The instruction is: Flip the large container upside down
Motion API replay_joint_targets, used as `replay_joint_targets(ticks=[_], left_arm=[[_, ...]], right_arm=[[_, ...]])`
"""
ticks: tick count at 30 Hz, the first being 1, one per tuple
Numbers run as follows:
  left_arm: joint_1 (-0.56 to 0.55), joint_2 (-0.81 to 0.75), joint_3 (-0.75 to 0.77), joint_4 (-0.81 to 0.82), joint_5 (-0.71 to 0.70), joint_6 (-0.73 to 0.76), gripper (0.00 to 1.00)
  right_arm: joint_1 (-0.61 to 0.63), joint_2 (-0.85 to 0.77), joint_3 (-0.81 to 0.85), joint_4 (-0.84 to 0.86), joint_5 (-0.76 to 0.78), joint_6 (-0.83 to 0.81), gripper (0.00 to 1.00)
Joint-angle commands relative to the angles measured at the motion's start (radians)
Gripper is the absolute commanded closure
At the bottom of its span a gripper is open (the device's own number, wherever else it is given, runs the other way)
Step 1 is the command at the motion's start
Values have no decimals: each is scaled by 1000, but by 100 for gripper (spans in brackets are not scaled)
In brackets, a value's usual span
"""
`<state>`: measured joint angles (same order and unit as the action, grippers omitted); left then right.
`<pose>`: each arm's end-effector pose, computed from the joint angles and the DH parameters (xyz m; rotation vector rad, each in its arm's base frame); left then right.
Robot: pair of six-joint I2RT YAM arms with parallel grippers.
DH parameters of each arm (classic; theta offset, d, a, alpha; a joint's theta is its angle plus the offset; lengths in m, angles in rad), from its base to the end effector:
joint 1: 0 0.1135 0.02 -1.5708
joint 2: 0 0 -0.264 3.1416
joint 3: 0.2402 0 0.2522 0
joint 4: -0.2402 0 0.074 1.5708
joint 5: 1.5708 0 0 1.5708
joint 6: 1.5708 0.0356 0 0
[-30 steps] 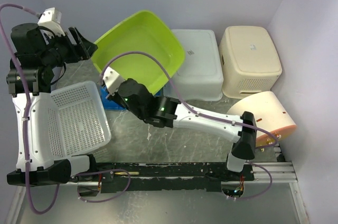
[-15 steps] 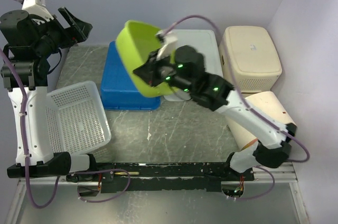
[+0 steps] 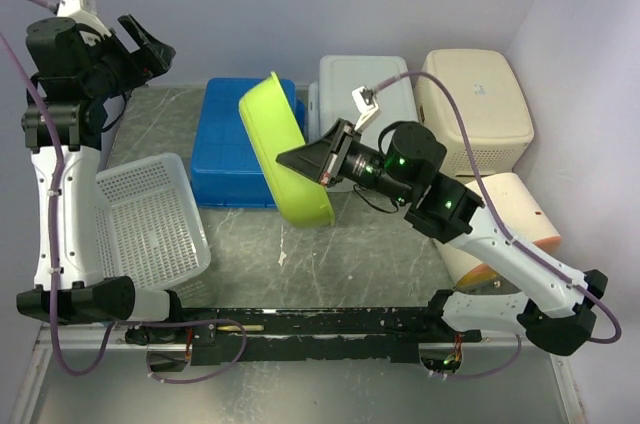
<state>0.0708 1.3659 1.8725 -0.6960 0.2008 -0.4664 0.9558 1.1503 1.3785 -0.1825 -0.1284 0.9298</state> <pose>0.2582 0.0112 0.5228 -0.3282 1.7489 -0.4632 0.1385 0.2039 0.4734 -0.1408 1.7519 1.5516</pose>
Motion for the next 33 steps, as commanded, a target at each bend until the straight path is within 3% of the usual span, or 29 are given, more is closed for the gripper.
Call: replay_joint_targets(ticks=[1,8,15,21,33], left_arm=[[6,-13,-81,51,3,-14,1],[5,-56,-193,58,14,6,1],[5,-60,-227,69,40,5,1],[4,-57,-258,68,68,8,1],[4,-54,-282,75,96,8,1]], right_arm=[[-1,-120,-166,218,11,199,100],[5,-317,-515,380,111,444,100],[56,-422,-580,328,260,528,100],[92,-460,-573,129,371,645,100],[102,-591,-539,-490,495,861,98]])
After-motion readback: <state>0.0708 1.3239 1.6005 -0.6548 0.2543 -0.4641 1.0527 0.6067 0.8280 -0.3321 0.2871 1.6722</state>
